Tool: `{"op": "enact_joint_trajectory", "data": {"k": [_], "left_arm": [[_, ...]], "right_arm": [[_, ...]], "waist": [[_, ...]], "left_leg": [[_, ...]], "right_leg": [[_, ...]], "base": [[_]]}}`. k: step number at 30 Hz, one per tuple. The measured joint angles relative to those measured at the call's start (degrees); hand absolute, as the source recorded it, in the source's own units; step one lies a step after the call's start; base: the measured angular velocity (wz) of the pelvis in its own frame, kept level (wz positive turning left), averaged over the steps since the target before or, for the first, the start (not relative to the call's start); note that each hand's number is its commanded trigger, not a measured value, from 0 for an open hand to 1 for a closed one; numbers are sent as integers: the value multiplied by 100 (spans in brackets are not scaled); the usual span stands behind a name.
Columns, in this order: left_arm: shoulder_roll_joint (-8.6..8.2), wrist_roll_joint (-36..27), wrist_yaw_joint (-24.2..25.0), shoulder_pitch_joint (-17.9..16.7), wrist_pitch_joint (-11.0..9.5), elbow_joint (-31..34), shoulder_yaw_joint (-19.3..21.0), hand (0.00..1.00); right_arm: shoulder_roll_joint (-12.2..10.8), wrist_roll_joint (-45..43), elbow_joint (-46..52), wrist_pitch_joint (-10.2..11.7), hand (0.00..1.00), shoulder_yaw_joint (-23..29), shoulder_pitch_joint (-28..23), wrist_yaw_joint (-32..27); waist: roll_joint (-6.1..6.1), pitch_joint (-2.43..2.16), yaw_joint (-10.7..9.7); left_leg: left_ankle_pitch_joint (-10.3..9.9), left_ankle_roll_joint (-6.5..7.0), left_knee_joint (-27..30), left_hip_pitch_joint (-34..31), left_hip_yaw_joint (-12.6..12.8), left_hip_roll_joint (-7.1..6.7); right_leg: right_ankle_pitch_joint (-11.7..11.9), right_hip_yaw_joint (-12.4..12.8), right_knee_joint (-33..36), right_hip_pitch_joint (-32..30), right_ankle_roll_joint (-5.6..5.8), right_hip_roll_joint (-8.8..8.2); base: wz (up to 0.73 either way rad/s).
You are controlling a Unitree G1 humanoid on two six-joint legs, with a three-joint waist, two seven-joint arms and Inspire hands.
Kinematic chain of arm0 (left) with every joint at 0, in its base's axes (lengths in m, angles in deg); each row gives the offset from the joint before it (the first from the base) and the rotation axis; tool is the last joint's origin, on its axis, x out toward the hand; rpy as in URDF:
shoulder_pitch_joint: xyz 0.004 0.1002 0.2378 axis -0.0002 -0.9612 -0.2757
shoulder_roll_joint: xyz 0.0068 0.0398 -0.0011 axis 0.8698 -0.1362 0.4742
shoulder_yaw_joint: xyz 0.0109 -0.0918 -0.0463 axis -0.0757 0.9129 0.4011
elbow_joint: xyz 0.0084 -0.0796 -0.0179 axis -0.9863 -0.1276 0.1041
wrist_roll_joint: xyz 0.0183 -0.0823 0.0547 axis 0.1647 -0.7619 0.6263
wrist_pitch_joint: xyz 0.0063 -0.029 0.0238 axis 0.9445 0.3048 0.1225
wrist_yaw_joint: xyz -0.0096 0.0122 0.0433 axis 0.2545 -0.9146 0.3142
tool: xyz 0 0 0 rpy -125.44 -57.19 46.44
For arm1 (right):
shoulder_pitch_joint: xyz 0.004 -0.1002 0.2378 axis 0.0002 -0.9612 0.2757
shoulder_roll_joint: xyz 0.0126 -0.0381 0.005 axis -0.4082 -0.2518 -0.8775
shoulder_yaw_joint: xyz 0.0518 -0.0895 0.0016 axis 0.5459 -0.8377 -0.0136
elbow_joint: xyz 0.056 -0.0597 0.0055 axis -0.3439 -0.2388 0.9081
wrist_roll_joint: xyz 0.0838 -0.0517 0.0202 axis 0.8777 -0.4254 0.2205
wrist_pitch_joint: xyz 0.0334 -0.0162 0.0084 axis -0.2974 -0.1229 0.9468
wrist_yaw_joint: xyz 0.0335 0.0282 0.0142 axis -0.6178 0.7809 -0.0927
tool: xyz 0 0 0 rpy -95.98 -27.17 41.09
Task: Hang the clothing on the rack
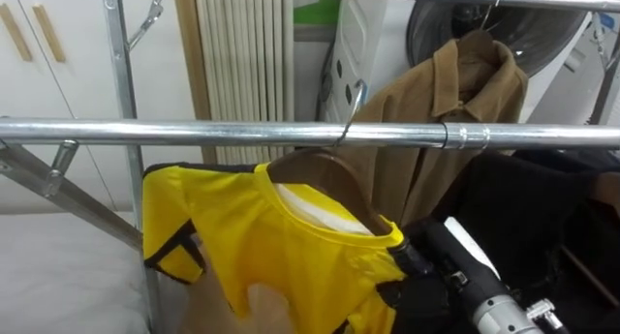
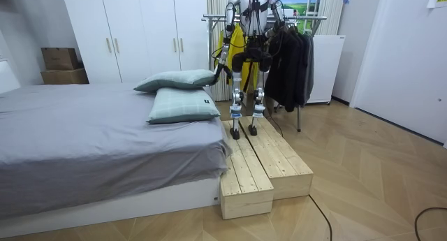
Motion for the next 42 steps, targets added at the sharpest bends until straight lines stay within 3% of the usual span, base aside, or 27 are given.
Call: {"op": "enact_joint_trajectory", "data": {"k": [10, 15, 23, 36, 42], "left_arm": [[-1, -18, 44, -60, 120, 165, 68, 0], [-2, -17, 61, -59, 135, 193, 60, 0], [-14, -21, 54, -65, 137, 209, 66, 0], [-9, -21, 223, -70, 277, 303, 70, 0], [44, -20, 362, -70, 290, 316, 74, 0]], "right_arm": [[48, 691, -735, -225, 100, 5, 345, 627], [46, 844, -1478, -319, 100, 5, 367, 743], [13, 1684, -2766, -316, 100, 24, 832, 777], [-91, 1725, -4290, -230, 100, 254, 1488, 1150], [-87, 1722, -4650, -223, 100, 295, 1636, 1210]], "waist": [[-42, -27, 13], [-48, -28, 135], [-65, -40, 128], [-53, -21, 120], [-76, -44, 118]], "left_leg": [[0, 0, 2, 30, -16, 3], [0, 0, 1, 50, -15, -1], [0, 0, 13, 3, -131, -4], [0, 0, 3, 172, -321, -15], [0, 0, 10, 195, -388, -19]], "right_leg": [[3, -55, -2, 41, -3, -13], [3, -46, -2, 45, -3, -13], [3, -120, -23, 46, -5, -25], [4, -359, -242, 367, -5, -63], [5, -427, -260, 419, -6, -72]], "base": [[1], [0], [5], [10], [6]]}}
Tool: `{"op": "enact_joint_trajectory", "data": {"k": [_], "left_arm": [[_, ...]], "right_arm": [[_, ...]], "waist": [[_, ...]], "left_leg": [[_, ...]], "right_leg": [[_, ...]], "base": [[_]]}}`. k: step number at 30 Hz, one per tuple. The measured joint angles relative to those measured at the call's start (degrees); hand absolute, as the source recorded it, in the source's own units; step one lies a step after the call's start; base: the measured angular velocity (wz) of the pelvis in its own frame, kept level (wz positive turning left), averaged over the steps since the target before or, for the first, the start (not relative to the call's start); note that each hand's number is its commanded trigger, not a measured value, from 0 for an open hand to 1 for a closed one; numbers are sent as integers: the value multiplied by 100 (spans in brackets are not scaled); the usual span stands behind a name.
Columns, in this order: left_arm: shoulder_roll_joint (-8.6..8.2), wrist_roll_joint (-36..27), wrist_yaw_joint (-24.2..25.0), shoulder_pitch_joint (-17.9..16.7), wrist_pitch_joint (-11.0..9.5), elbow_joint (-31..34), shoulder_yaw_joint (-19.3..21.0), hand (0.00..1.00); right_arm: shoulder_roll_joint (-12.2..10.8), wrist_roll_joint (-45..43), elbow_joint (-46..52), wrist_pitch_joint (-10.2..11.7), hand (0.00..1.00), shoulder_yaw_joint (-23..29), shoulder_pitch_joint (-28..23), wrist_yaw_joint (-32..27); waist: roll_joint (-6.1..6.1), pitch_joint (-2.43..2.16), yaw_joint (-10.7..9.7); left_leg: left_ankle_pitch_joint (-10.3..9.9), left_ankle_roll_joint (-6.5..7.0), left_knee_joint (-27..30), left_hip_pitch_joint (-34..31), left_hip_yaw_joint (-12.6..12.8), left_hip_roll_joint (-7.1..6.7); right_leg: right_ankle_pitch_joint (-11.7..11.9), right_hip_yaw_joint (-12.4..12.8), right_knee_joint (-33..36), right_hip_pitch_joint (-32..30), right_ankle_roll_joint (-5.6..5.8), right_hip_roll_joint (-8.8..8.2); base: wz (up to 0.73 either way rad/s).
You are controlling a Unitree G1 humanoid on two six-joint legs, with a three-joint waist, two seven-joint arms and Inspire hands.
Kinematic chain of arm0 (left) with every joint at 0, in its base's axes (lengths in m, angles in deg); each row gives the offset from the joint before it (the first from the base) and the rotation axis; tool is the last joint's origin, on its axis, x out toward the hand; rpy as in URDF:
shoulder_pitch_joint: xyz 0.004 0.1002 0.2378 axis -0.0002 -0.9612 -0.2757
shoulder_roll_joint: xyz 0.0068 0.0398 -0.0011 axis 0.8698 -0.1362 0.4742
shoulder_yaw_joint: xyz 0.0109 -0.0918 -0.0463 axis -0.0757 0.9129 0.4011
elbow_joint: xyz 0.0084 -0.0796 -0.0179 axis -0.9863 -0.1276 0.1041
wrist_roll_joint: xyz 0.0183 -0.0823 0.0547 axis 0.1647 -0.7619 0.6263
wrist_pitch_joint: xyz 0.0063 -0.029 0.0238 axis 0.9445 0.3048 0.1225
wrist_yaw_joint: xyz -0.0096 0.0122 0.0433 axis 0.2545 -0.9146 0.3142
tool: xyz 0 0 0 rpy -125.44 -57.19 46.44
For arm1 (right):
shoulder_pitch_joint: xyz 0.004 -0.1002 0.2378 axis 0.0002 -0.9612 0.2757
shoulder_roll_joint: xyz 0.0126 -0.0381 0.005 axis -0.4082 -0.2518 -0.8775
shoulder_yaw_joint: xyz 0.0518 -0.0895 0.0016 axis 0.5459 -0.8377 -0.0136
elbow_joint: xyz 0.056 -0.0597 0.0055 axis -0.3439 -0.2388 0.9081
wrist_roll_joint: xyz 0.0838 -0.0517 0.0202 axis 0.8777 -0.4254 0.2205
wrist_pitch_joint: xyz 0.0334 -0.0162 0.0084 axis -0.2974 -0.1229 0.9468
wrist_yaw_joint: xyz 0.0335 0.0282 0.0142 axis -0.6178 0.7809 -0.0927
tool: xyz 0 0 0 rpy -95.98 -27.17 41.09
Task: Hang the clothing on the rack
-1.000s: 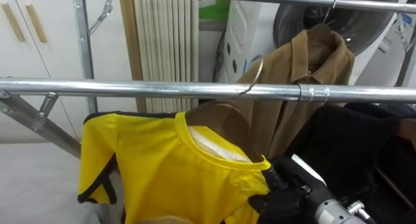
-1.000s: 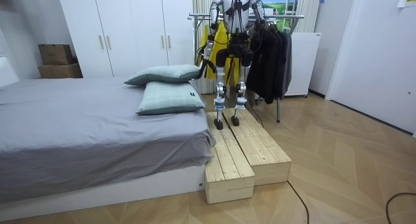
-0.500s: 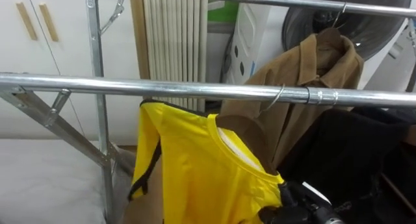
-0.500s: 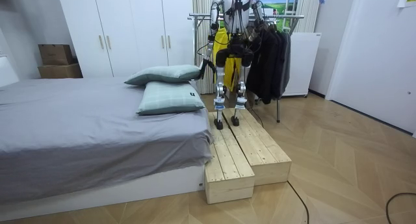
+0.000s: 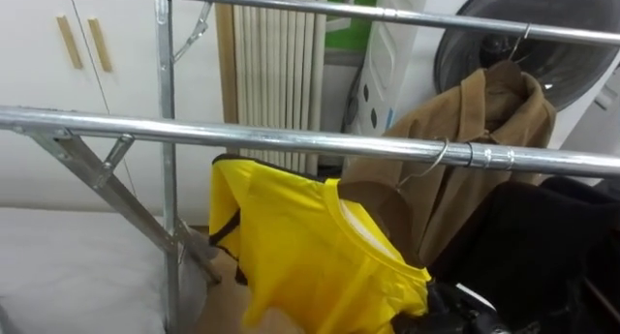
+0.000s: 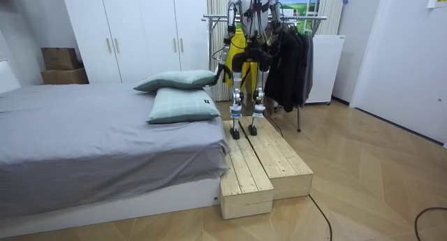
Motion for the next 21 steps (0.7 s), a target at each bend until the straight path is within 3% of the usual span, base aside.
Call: {"op": "enact_joint_trajectory", "data": {"k": [10, 16, 17, 18, 19, 21], "left_arm": [[-8, -14, 90, -1, 65, 105, 94, 0], [2, -4, 64, -2, 64, 105, 109, 0], [6, 0, 62, -2, 64, 104, 110, 0], [16, -4, 61, -2, 64, 101, 108, 0], [20, -4, 58, -3, 64, 99, 107, 0], [23, -11, 36, -4, 64, 99, 104, 0]], "right_arm": [[-13, 0, -369, 128, 100, 92, 55, 119], [-103, 18, -578, 180, 100, 205, 51, 111], [-137, 39, -667, 200, 83, 203, 53, 111], [-189, 82, -716, 205, 16, 194, 48, 106], [-214, 104, -737, 209, 0, 183, 48, 105], [-285, 198, -839, 230, 0, 169, 49, 105]], "waist": [[31, 20, -1], [-14, 4, -2], [-24, 1, 2], [-40, -4, 6], [-50, -8, 6], [-71, -14, 6]], "left_leg": [[0, 0, 5, 5, -64, -1], [0, 0, 22, 16, -76, -2], [0, 0, 26, 20, -83, -2], [0, 0, 30, 22, -96, -5], [0, 0, 29, 23, -102, -6], [0, 0, 31, 39, -123, -10]], "right_leg": [[0, -35, -17, 30, -1, -1], [-1, -70, -35, 73, -1, -7], [-1, -76, -35, 81, -1, -8], [-1, -75, -34, 84, -1, -9], [-1, -73, -34, 84, -1, -9], [-1, -69, -25, 92, -1, -10]], "base": [[1], [2], [3], [0], [0], [0]]}}
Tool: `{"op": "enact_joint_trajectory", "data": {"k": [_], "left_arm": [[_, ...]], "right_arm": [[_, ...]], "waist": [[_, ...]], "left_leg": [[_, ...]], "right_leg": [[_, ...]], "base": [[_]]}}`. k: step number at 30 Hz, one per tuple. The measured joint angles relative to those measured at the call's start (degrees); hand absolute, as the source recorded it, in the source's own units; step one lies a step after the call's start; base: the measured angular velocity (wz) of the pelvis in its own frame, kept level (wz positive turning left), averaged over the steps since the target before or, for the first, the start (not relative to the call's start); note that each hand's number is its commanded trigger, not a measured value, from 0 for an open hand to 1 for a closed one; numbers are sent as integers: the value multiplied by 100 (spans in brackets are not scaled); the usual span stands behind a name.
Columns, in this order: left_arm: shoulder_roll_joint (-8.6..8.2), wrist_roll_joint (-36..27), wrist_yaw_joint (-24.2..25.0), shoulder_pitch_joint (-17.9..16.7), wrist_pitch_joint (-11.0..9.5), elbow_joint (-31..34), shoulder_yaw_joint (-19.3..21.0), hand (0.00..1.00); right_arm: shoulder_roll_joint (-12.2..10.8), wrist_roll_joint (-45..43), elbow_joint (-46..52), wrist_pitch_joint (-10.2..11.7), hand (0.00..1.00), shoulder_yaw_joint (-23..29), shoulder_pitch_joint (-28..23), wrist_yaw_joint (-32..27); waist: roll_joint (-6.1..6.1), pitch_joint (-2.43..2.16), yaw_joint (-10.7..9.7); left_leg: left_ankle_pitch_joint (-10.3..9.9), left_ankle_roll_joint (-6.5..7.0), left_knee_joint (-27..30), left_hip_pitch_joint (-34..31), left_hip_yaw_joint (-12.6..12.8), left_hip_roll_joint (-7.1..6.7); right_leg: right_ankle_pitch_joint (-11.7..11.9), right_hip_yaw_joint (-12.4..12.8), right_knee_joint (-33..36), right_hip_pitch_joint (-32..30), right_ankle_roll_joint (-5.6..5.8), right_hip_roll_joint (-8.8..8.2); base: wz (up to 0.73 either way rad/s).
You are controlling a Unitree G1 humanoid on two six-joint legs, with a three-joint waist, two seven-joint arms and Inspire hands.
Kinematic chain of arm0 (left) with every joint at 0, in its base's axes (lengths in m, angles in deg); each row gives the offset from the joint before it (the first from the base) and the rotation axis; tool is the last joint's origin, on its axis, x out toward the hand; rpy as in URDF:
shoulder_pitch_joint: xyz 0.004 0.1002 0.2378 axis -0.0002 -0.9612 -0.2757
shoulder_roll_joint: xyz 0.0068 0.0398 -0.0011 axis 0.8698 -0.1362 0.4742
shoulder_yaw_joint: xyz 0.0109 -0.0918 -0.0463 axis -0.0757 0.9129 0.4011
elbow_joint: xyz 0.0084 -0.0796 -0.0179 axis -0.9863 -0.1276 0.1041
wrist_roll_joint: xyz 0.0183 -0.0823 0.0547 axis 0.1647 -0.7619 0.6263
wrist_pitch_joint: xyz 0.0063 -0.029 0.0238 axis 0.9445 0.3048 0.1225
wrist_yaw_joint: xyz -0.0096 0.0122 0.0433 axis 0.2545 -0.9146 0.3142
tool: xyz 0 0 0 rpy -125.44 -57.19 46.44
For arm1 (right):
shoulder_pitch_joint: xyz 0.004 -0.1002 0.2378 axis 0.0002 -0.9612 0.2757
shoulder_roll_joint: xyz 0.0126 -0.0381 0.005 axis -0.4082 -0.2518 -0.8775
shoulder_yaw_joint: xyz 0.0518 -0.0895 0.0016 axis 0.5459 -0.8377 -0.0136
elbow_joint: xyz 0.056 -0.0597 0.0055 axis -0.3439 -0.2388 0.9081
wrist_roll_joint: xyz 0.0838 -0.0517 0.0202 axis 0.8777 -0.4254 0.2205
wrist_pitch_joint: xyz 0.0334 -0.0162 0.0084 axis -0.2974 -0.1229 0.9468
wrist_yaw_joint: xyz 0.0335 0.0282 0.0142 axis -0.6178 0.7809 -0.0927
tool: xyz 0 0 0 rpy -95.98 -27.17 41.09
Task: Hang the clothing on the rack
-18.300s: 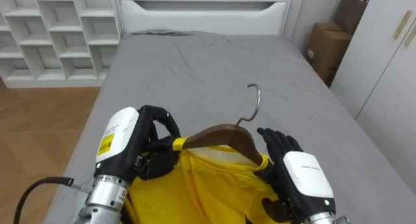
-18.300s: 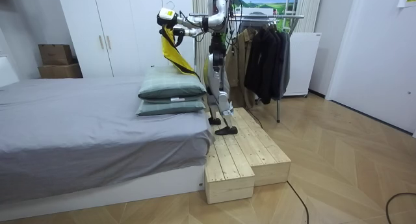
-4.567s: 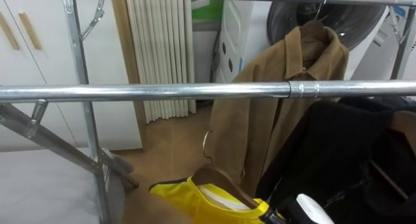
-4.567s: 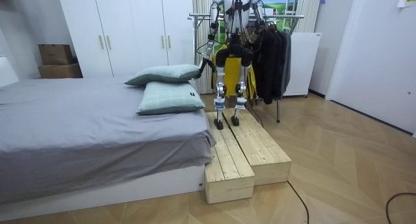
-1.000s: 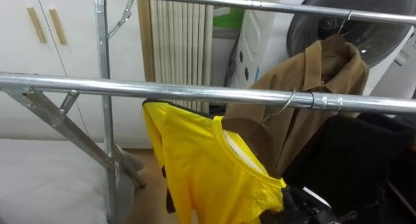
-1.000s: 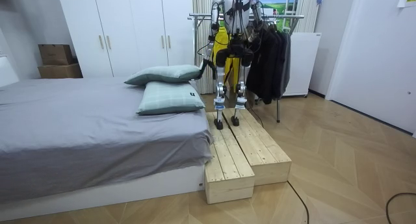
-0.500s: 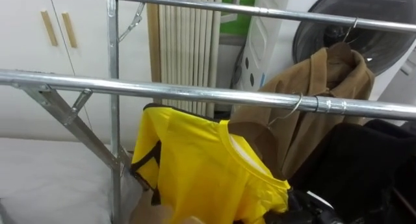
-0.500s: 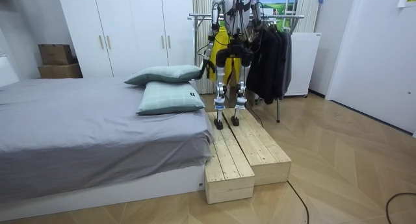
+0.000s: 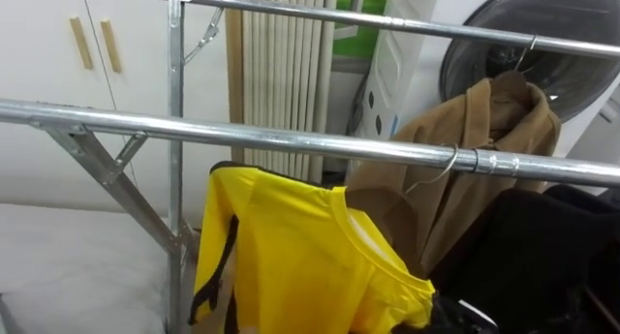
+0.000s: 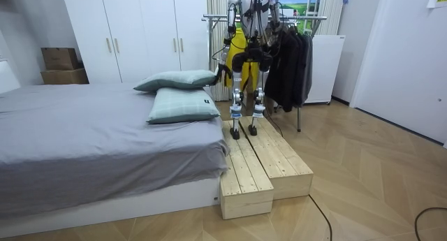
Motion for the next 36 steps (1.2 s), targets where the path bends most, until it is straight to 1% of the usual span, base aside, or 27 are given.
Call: {"op": "enact_joint_trajectory", "data": {"k": [3, 6, 8, 11, 13, 18, 20, 26, 32, 36], "left_arm": [[-1, 5, -63, -3, -2, 1, 4, 0], [-7, 6, -63, -2, -5, 2, 4, 0], [-7, 1, -63, -2, -12, 2, 4, 0], [-8, 2, -64, 1, -24, 4, 5, 0], [-9, 3, -65, 1, -25, 11, 5, 0], [-11, -49, -67, 3, -24, 21, 0, 0], [-15, -111, -67, 2, -24, 21, -3, 0], [-22, -99, -67, 3, -22, 21, -10, 0], [-21, -98, -72, 4, -22, 4, -9, 0], [-23, -99, -67, 5, -23, -11, 1, 0]], "right_arm": [[-101, 79, -109, 2, 0, 13, -10, -9], [-113, 78, -215, 1, 0, 12, -20, -60], [-114, 76, -324, -4, 0, 12, -20, -120], [-114, 61, -475, -20, 0, 11, -23, -191], [-110, 59, -492, -59, 0, 12, -36, -216], [-75, 61, -491, -58, 0, 2, -37, -275], [-60, 51, -492, -60, 0, 3, -35, -284], [-55, 33, -502, -180, 0, -51, -36, -340], [-58, 31, -524, -183, 0, -227, -38, -372], [-58, 11, -525, -183, 0, -220, -44, -372]], "waist": [[-26, 5, -5], [-29, 4, -6], [-36, 0, -8], [-39, -2, -8], [-37, -2, -14], [-28, -6, -15], [-23, -3, -16], [-11, 5, -21], [-5, 10, -19], [2, 14, -18]], "left_leg": [[0, 0, 15, 11, -9, -15], [0, 1, 36, 6, -46, -40], [0, 2, 40, -4, -93, -53], [0, 2, 51, -34, -99, -58], [0, 2, 51, -52, -100, -58], [0, 2, 55, -89, -132, -58], [0, 2, 54, -91, -134, -58], [0, 2, 42, -93, -143, -58], [0, 2, 39, -82, -142, -58], [0, 2, 41, -76, -113, -58]], "right_leg": [[-5, 0, -4, 13, 9, -17], [-17, 2, 0, 7, 29, -38], [-22, 1, 2, 3, 38, -44], [-21, 2, 1, -23, 42, -48], [-21, 8, 0, -43, 42, -48], [-19, 21, 42, -94, 36, -44], [-19, 19, 38, -94, 36, -44], [-19, 19, 36, -99, 36, -43], [-19, 15, 65, -103, 37, -44], [-19, 18, 77, -106, 37, -44]], "base": [[0], [0], [2], [0], [-2], [-3], [0], [0], [0], [0]]}}
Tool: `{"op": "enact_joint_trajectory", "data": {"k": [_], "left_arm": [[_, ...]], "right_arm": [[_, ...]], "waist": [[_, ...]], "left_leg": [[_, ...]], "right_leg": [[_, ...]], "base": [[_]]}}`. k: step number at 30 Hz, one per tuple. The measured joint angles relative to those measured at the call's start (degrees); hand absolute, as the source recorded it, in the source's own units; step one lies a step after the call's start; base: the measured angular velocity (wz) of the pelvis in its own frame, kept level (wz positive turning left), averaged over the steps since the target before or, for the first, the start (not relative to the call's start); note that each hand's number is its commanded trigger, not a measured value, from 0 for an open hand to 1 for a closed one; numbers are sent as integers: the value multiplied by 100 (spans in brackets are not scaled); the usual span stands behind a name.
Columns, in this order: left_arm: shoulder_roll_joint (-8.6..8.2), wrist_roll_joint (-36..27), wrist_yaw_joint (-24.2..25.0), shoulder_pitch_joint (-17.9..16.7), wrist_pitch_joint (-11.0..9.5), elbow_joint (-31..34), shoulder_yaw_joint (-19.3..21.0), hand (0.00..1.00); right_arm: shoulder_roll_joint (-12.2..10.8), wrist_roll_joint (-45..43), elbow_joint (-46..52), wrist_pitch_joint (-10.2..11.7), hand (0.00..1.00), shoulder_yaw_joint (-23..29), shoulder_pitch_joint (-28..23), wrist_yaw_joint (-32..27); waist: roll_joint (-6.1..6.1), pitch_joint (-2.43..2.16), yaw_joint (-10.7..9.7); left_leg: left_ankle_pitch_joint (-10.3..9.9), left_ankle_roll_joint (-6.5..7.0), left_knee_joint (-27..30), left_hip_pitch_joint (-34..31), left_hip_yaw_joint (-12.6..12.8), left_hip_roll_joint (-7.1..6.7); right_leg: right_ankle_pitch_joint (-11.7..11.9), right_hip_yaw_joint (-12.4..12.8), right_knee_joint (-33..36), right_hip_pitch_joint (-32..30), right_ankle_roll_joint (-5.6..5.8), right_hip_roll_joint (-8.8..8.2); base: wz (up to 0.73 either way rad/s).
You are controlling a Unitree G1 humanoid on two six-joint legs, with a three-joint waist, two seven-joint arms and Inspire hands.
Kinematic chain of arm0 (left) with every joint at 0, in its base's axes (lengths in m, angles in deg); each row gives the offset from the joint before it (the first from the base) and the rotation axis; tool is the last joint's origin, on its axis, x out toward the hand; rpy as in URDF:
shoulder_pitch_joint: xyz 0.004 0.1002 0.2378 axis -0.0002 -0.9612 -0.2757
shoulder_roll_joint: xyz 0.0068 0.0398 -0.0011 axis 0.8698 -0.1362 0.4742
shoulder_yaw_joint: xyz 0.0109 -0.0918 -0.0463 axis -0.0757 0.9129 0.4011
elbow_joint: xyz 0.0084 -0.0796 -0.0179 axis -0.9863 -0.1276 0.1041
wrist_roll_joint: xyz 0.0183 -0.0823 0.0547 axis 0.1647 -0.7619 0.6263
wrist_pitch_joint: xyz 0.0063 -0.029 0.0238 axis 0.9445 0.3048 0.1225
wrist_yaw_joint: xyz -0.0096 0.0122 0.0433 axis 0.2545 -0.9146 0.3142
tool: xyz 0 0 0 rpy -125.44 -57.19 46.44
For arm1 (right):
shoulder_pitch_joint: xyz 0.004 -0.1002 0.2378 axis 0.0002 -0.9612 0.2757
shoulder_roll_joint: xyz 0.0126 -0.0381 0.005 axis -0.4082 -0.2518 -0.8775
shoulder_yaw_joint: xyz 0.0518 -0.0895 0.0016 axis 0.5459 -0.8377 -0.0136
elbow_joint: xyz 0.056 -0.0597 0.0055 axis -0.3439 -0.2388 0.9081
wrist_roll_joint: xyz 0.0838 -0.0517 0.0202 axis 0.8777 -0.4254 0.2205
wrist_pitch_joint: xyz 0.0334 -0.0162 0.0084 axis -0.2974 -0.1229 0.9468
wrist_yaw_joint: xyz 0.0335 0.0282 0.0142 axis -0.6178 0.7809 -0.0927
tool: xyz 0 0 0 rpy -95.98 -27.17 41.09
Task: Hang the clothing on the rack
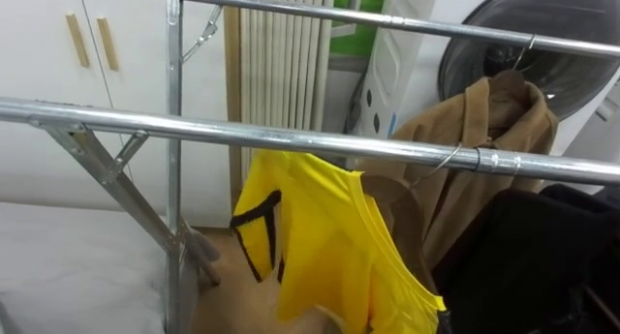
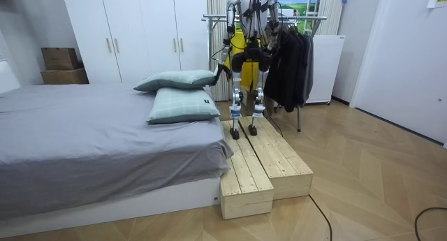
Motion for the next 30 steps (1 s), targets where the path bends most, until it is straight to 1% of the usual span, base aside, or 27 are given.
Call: {"op": "enact_joint_trajectory", "data": {"k": [7, 10, 12, 16, 18, 19, 21, 22, 25, 27, 29, 30], "left_arm": [[-8, 1, 95, -1, 1, -1, 49, 0], [-15, -4, 117, -3, 2, 0, 44, 0], [-30, -3, 121, -2, 8, 0, 45, 0], [-40, 0, 114, 8, 9, 6, 49, 0], [-39, 7, 107, 8, 9, 7, 48, 0], [-35, 6, 97, 10, 8, 7, 50, 0], [-15, -3, 93, 17, 8, -5, 49, 0], [-4, -2, 92, 18, 8, -11, 57, 0], [-6, -7, 91, 20, 8, -16, 111, 0], [1, -17, 91, 18, 17, -19, 107, 0], [2, -14, 79, 4, 18, -19, 108, 0], [9, -14, 74, -20, 18, -17, 110, 0]], "right_arm": [[11, -203, 112, -2, 0, 12, -1, -3], [16, -388, 346, -3, 0, 5, -4, -11], [18, -456, 586, -12, 0, 2, -5, -19], [22, -764, 842, -64, 0, 0, 7, -93], [38, -1024, 1171, -107, 0, 0, 6, -162], [49, -1217, 1481, -116, 0, 1, 9, -214], [93, -1342, 1883, -112, 0, 0, 12, -282], [148, -1366, 2103, -114, 0, -1, 11, -322], [292, -1530, 2740, -127, 0, 0, 4, -442], [367, -1734, 3443, -166, 0, 1, -30, -509], [395, -1761, 3955, -169, 0, 10, -55, -577], [403, -1761, 4245, -171, 0, 15, -92, -640]], "waist": [[31, -5, 10], [47, -11, 13], [81, -12, 8], [72, -22, 32], [65, -25, 24], [47, -39, 25], [29, -38, 19], [15, -44, 22], [-12, -32, 24], [-9, -32, -33], [-9, -32, -65], [-10, -32, -113]], "left_leg": [[0, 0, 38, -6, 10, 0], [0, 1, 38, 2, 19, 0], [0, 0, 35, 7, 21, 0], [5, 7, 27, 10, 43, 5], [6, 8, 25, -5, 84, 7], [20, 29, 26, -49, 125, 7], [21, 30, 30, -55, 171, 15], [21, 31, 29, -50, 179, 14], [21, 31, 21, -47, 208, 14], [21, 31, -4, -51, 271, 18], [21, 31, -35, -51, 326, 27], [21, 31, -51, -50, 331, 31]], "right_leg": [[-4, 16, 7, -4, 0, 2], [-2, 48, 18, -2, -1, 7], [-1, 57, 19, -3, -2, 8], [-2, 77, 20, -13, -4, 13], [-2, 90, 28, -36, -4, 15], [0, 124, 58, -105, -7, 18], [10, 139, 54, -111, -17, 24], [10, 144, 53, -106, -17, 24], [10, 188, 54, -122, -16, 28], [11, 218, 75, -155, -14, 31], [11, 255, 118, -180, -14, 44], [12, 262, 123, -187, -14, 48]], "base": [[0], [-5], [0], [0], [-6], [-13], [-9], [0], [-5], [-11], [-11], [-7]]}}
